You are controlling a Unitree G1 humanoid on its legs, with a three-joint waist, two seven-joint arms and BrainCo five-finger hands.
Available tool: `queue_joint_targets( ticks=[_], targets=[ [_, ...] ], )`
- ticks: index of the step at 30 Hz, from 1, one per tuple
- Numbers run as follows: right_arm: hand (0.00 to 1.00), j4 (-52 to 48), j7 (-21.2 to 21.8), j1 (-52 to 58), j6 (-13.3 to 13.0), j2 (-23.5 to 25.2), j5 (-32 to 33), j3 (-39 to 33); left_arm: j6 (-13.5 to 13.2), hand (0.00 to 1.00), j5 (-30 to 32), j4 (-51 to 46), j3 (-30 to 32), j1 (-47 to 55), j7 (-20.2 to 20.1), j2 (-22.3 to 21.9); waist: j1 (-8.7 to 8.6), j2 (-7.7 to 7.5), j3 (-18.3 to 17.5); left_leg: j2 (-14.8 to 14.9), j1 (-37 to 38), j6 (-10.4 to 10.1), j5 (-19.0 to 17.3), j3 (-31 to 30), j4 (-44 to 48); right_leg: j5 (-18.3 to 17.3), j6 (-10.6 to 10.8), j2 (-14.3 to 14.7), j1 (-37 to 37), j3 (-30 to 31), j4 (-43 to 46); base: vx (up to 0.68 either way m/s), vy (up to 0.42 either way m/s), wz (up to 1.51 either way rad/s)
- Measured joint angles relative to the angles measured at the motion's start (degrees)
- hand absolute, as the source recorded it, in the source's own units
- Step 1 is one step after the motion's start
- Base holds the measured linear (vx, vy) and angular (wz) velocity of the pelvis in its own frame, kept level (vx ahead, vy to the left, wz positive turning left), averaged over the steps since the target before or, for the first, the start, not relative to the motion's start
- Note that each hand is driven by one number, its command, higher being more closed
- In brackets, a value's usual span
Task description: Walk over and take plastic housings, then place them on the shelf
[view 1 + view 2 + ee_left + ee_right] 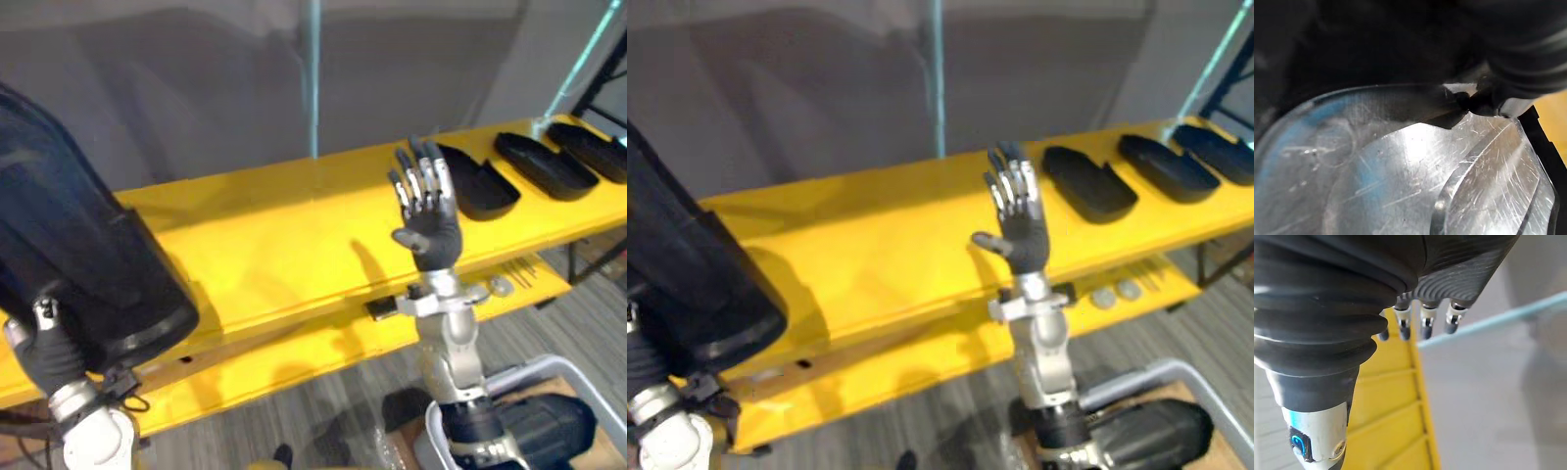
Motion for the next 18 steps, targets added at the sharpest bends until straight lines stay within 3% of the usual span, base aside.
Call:
queue_joint_targets(
  ticks=[3,5,6,8,13,15,17,18],
  targets=[
    [0.0,0.6,-0.1,0.3,1.4,0.1,0.0,-0.1,-0.3,1.0,-0.3,0.1,0.1,0.9,-0.3,-0.5,0.54,0.66,-0.6,-0.6,-1.5,-0.1,0.2,1.1,-0.1,0.0,0.0,-0.7,0.5,-3.1,0.2,-0.01,0.03,0.56],
    [0.0,0.7,-0.3,1.4,1.7,-0.1,-0.7,0.0,-1.2,1.0,-0.9,0.6,0.0,0.7,-2.1,-0.7,0.21,1.0,-0.6,0.9,-2.3,0.6,-0.3,8.1,-0.1,0.0,0.0,-1.0,1.5,-4.7,0.3,-0.01,0.051,0.8],
    [0.0,1.1,-0.3,2.5,1.8,-0.4,-0.8,0.0,-2.0,1.0,-1.8,1.1,-0.2,0.7,-4.1,-0.7,-0.07,1.25,-0.8,1.1,-2.2,0.8,1.3,9.2,-0.1,0.0,0.0,-1.0,2.2,-5.9,0.9,-0.01,0.061,0.81],
    [0.0,2.7,-0.1,3.1,1.8,-0.3,-1.1,0.2,-2.5,1.0,-2.4,1.2,0.1,1.0,-5.9,-0.7,0.96,1.11,-0.8,0.9,-2.2,0.8,1.4,9.0,-0.1,-0.1,-0.1,-1.4,2.0,-5.8,1.8,-0.01,0.085,0.28],
    [0.0,4.8,1.1,2.8,1.6,-0.3,-2.4,0.9,-2.7,1.0,-2.6,1.5,0.9,0.7,-6.2,-0.7,0.57,0.35,-0.7,0.5,-2.6,1.5,2.2,11.0,0.0,-1.0,-1.2,-2.5,-0.1,-4.0,2.9,-0.02,0.037,-0.16],
    [0.0,4.8,1.0,3.2,1.5,-0.8,-2.4,0.2,-3.0,1.0,-2.5,2.1,0.2,-0.6,-6.5,-0.4,-0.38,0.37,-0.3,-0.1,-1.9,1.7,1.7,11.4,0.0,-2.3,-0.8,-3.7,-0.6,-3.7,5.2,-0.04,0.03,-0.2],
    [0.0,4.8,0.9,3.6,1.0,-1.6,-2.5,-0.4,-4.5,1.0,-2.5,3.5,-0.7,-2.8,-7.3,-0.2,-0.87,1.68,1.0,0.6,0.0,2.1,1.1,12.8,-0.1,-3.3,-1.3,-5.7,-4.1,-1.3,15.2,-0.11,0.062,-0.38],
    [0.0,4.8,0.8,3.8,0.7,-1.6,-3.0,-0.4,-4.8,1.0,-2.4,3.6,-0.7,-3.4,-7.2,1.0,-1.06,1.63,1.3,0.9,0.2,2.2,1.1,13.1,-0.1,-3.4,-1.5,-6.4,-5.9,-0.5,19.0,-0.11,0.054,-0.29]
  ],
)
